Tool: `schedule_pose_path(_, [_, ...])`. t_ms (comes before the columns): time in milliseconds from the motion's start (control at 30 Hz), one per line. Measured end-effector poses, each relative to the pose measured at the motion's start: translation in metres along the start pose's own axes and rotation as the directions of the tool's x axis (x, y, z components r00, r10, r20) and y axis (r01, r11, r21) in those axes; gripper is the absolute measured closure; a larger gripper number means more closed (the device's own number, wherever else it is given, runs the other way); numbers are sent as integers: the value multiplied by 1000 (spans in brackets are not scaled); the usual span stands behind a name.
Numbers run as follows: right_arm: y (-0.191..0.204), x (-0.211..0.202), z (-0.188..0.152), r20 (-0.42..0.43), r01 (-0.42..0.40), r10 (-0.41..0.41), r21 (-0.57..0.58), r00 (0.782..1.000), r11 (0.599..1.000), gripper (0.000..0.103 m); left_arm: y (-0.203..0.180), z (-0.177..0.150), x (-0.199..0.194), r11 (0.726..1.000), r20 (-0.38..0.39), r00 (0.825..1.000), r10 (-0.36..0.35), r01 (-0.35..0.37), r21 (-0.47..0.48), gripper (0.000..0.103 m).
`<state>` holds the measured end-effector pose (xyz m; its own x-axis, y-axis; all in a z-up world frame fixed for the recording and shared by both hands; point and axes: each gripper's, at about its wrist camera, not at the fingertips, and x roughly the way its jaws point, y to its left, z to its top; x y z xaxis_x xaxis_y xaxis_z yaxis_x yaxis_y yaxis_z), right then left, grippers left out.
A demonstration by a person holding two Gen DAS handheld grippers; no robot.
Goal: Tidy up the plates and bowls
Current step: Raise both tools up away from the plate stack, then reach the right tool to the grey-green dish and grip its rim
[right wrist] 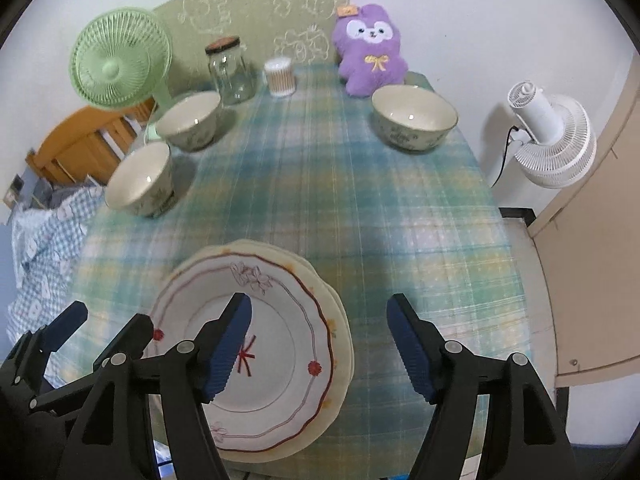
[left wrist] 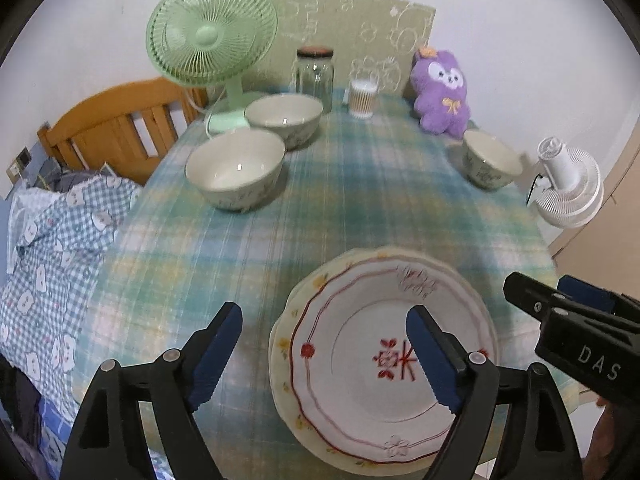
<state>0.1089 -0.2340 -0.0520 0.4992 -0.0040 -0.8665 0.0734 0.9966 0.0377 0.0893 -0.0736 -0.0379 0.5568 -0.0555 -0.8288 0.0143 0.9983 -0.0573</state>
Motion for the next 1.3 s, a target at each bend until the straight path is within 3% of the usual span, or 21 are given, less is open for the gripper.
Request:
schedule_pose_path(267, [13, -24, 26, 77, -21, 24, -35, 997, 999, 30, 8, 23, -12, 999, 24, 1000, -5, 6, -50, 17])
schedule_pose_path(500, [38, -18, 57, 89, -110, 116, -77, 989, 991, 30, 30, 47, -13, 989, 71, 994, 79, -69, -132, 18])
schedule_pose_path(633, [58, -11, 75, 105, -111, 121, -96, 987, 989, 30, 50, 62, -8, 984, 84, 991, 109, -95, -153, 19])
schedule_pose_path(867, [101, 9, 92, 112, -93, 100, -67, 989, 993, 30, 85, 84, 13, 993, 107, 989, 101, -93, -78, 20])
schedule_pose_path(933, [112, 18, 95, 104, -95, 99, -45, 990, 994, 30, 92, 91, 20, 996, 93, 993, 72, -67, -54, 28])
schedule_pose_path(1033, [128, 32, 101, 105, -81, 81, -10, 991, 997, 30, 104, 101, 32, 997, 106, 992, 74, -74, -1, 28])
schedule_pose_path(1300, [159, 70, 113, 89, -40, 37, 40, 995, 998, 31, 134, 121, 71, 998, 76, 996, 45, -48, 29, 29])
